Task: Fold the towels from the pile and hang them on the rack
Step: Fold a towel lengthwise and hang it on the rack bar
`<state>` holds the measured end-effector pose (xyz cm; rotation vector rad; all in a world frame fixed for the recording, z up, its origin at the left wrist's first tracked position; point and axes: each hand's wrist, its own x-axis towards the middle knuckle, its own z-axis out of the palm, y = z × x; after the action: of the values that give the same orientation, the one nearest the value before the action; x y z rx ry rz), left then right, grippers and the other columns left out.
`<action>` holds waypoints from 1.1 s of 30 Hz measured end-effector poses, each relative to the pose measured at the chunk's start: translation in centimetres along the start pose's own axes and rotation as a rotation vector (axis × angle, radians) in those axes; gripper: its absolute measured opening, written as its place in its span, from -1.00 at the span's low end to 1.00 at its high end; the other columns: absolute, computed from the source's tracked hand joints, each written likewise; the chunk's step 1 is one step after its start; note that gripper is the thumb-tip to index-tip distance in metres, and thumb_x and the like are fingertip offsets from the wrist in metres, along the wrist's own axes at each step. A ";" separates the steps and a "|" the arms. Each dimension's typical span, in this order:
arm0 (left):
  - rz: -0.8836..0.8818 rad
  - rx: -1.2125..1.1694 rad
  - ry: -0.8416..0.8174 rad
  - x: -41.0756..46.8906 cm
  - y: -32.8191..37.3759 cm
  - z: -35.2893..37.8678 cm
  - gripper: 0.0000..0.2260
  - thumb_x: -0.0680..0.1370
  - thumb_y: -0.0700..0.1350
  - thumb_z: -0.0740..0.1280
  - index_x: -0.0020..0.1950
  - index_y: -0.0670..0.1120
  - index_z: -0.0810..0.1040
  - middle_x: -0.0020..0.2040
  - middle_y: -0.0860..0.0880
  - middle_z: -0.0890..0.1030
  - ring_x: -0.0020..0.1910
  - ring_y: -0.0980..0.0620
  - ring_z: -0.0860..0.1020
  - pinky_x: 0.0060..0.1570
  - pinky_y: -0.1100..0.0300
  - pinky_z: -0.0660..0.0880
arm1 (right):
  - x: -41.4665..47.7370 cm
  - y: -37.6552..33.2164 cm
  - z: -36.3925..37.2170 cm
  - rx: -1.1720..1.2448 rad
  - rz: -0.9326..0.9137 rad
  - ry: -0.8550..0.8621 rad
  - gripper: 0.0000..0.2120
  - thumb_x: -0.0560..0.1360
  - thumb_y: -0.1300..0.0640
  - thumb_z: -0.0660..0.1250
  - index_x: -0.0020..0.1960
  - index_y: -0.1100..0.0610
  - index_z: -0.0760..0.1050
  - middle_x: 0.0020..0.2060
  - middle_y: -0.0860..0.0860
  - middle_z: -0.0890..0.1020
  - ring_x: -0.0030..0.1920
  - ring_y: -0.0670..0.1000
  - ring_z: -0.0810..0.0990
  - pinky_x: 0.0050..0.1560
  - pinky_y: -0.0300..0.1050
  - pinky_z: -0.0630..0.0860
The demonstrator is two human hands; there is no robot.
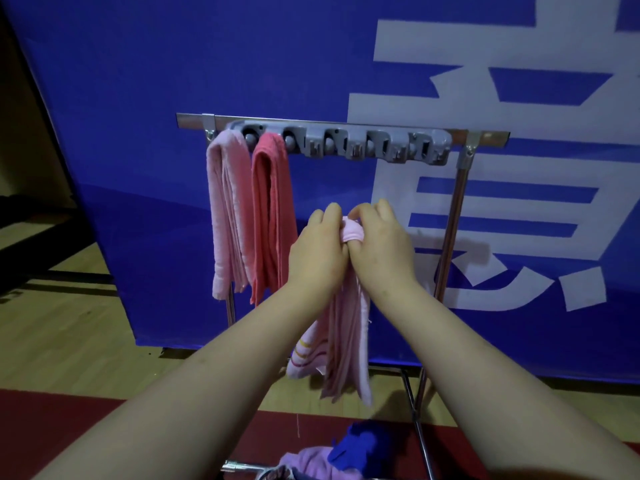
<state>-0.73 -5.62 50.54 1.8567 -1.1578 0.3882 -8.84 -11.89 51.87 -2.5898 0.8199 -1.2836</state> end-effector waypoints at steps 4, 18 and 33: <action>0.032 -0.015 0.051 2.6 0.2 -0.9 -0.84 0.52 -0.12 0.24 -0.10 -0.06 0.23 -0.14 -0.05 0.40 -0.22 -0.10 0.35 -0.34 0.06 0.22 | 2.7 -0.7 -0.3 -0.087 -0.011 0.005 -0.74 0.49 0.24 0.23 0.16 0.11 0.46 0.06 0.06 0.45 -0.07 0.14 0.50 -0.22 -0.07 0.30; 0.003 0.084 0.152 9.9 -1.9 -3.1 -0.90 0.54 -0.15 0.21 -0.10 -0.06 0.28 -0.16 -0.01 0.38 -0.27 -0.08 0.33 -0.42 0.08 0.07 | 10.6 -2.7 1.3 0.018 -0.084 0.135 -0.91 0.44 0.29 0.25 -0.11 0.14 0.38 -0.12 0.12 0.51 -0.20 0.20 0.47 -0.30 -0.03 0.26; 0.063 0.093 0.228 17.4 -2.8 -3.9 -0.83 0.44 -0.34 0.20 -0.02 -0.15 0.32 -0.08 -0.17 0.48 -0.20 -0.20 0.45 -0.29 -0.05 0.35 | 17.5 -3.1 2.1 -0.078 -0.134 0.076 -0.85 0.44 0.36 0.19 -0.08 0.15 0.35 -0.14 0.09 0.43 -0.19 0.18 0.44 -0.27 -0.04 0.22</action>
<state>11.27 -11.71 62.54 1.8042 -1.0594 0.6814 2.63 -18.74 63.77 -2.7137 0.7333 -1.4210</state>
